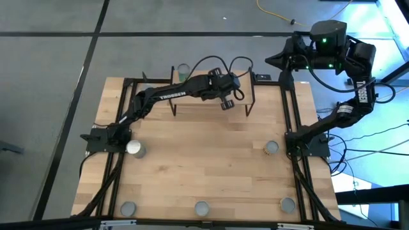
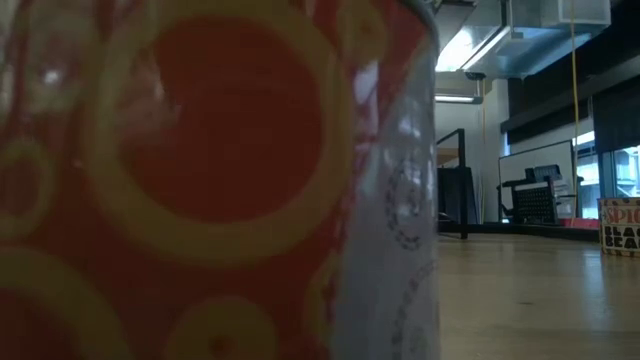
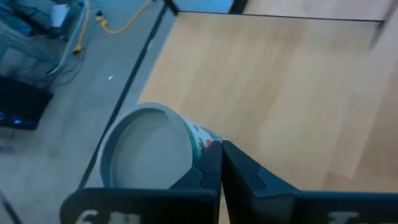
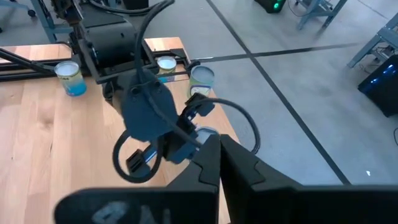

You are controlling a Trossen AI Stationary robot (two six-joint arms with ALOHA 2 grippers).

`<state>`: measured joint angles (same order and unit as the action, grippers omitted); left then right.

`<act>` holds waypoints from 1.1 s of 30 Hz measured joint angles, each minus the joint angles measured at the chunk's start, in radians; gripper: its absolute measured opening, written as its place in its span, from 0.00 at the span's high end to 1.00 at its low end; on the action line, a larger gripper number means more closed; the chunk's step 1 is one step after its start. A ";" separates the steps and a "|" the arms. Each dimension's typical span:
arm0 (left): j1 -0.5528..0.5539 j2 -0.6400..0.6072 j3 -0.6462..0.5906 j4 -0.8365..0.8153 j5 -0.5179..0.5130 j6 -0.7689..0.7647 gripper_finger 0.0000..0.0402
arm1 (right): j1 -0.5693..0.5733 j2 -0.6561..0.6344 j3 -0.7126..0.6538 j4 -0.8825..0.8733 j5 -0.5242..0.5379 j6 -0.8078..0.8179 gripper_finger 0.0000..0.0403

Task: Pick and place cans onto a shelf
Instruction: Put the canned mixed vegetable on the shelf

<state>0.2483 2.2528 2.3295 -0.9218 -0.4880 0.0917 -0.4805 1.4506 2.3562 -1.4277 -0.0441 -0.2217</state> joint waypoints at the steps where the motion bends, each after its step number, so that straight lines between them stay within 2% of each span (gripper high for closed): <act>1: 0.005 0.000 0.000 0.000 -0.006 0.000 1.00 | 0.000 0.000 0.000 0.000 0.000 0.000 0.98; 15: 0.065 0.000 0.000 -0.013 -0.051 -0.011 1.00 | 0.000 0.001 0.000 -0.008 -0.001 0.000 0.98; 33: 0.096 -0.005 0.000 -0.032 -0.050 -0.012 1.00 | 0.000 0.001 0.000 -0.015 -0.002 0.002 0.98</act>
<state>0.3443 2.2473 2.3295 -0.9534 -0.5382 0.0797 -0.4805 1.4513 2.3558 -1.4429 -0.0456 -0.2195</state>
